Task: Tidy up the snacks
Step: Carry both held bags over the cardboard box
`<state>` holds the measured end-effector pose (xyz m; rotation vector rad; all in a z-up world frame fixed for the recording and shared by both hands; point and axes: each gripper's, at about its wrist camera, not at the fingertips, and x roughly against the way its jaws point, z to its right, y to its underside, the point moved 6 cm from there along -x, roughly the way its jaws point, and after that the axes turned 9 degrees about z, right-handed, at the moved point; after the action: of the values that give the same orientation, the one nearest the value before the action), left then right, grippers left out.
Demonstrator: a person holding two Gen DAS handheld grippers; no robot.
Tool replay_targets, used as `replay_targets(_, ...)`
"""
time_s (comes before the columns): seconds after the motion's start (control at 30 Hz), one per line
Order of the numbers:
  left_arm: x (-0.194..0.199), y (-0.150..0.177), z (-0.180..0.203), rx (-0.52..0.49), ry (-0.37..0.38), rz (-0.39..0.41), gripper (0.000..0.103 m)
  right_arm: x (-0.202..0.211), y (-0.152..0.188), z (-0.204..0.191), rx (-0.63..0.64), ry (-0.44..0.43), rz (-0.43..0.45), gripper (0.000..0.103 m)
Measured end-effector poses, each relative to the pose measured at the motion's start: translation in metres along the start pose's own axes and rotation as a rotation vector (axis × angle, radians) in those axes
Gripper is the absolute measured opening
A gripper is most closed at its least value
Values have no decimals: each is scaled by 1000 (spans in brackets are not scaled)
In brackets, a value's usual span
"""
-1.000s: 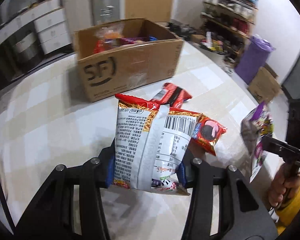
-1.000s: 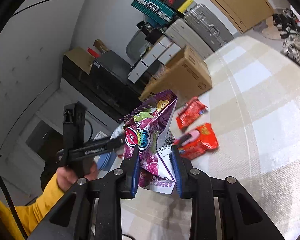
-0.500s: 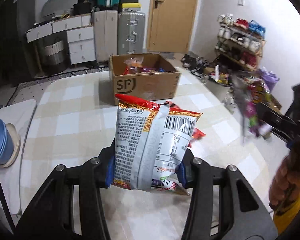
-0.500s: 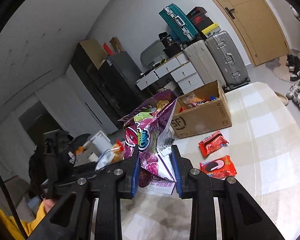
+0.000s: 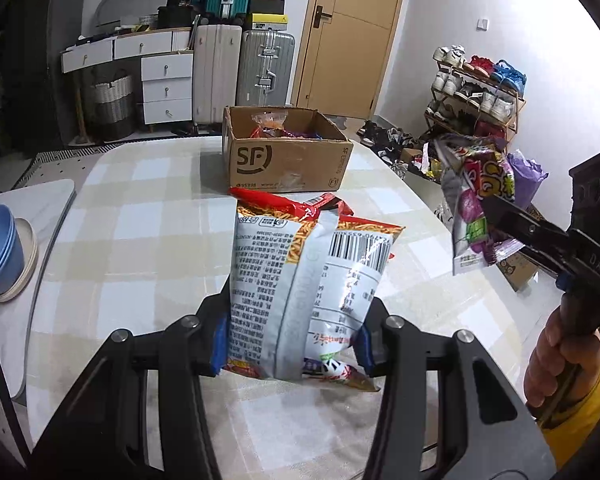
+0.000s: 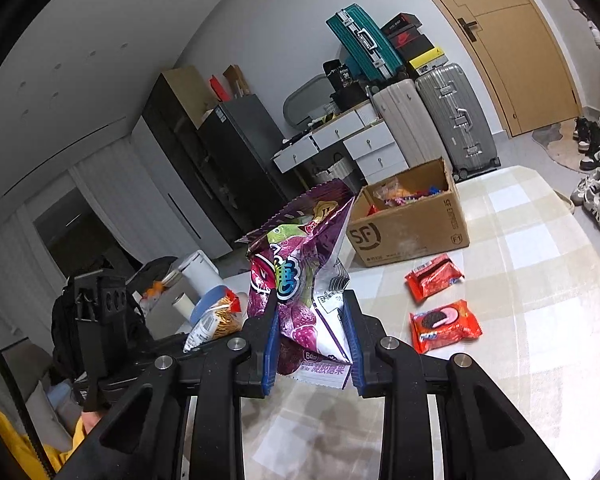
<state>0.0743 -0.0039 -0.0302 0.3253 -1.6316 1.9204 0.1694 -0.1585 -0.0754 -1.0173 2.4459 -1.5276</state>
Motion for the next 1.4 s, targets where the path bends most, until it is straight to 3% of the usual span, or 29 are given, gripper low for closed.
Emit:
replay_targets(0.47, -67, -27, -12, 27, 51, -37, 45, -43, -20, 31, -43, -3, -34, 28)
replay_targets(0.6, -101, -62, -15, -5, 61, -48, 45, -68, -53, 42, -25, 2, -40, 28)
replay_targets(0.87, -183, -170, -20, -59, 49, -44, 45, -149, -139, 78, 18, 110, -75, 28)
replay_targets(1.1, -285, -243, -37, -39, 18, -110, 45, -236, -158, 124, 97, 271, -234, 28)
replay_targets(1.23, -342, -258, -44, 10, 43, -193, 45, -268, -147, 145, 110, 321, -348, 28)
replay_targets(1.4, -386, -259, -52, 2, 17, -246, 45, -280, -136, 149, 117, 334, -407, 28)
